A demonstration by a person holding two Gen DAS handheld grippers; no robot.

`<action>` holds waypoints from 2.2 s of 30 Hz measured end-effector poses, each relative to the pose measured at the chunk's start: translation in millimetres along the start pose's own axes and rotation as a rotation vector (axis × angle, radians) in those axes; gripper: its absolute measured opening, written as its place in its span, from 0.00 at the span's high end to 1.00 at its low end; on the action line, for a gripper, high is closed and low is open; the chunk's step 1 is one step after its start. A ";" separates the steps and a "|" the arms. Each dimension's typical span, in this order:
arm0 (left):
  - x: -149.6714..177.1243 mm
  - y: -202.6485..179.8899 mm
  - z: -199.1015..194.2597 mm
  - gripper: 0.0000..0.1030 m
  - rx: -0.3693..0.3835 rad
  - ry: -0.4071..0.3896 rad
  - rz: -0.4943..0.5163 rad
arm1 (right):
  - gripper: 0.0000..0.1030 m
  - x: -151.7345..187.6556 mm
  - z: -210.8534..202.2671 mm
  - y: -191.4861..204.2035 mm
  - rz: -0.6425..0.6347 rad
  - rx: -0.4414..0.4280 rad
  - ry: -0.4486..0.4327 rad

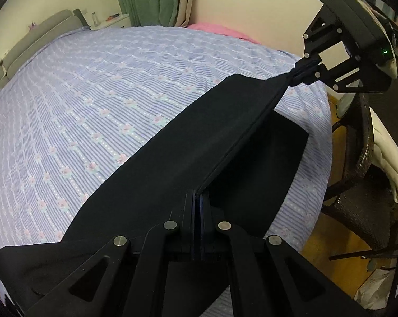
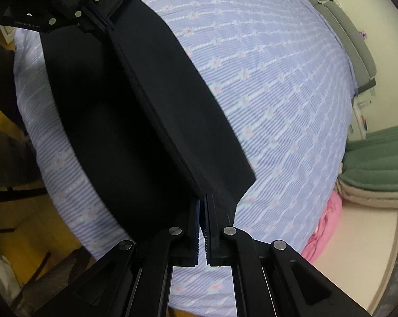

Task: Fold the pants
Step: 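Lift the trouser legs with both grippers and fold them toward the waistband, then open both grippers to release the folded legs onto the trousers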

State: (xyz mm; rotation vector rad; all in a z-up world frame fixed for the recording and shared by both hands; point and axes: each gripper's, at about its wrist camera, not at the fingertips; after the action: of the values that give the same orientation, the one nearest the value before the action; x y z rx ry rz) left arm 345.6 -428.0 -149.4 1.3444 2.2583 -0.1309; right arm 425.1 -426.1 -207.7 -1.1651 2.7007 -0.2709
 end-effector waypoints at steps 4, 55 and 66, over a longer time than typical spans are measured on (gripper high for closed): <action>7.0 -12.6 1.5 0.96 0.000 0.004 0.019 | 0.97 13.2 -0.7 13.6 0.033 0.005 -0.010; 63.8 -86.0 47.6 0.52 -0.036 -0.001 0.090 | 0.50 83.2 67.0 95.1 0.227 0.150 0.043; 61.9 18.9 -46.2 0.52 -0.149 -0.010 -0.069 | 0.50 3.1 -30.6 101.6 0.384 0.046 -0.165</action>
State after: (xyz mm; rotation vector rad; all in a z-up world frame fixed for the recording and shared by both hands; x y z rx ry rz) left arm 320.7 -353.9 -135.0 1.1870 2.2582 0.0073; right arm 344.7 -356.9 -202.9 -0.6054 2.6808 -0.1689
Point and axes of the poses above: each gripper's, at about its wrist camera, not at the fingertips, and z roughly the way its jaws point, y to its left, x to its underside, and after that the axes turned 8 degrees about -x, right-handed
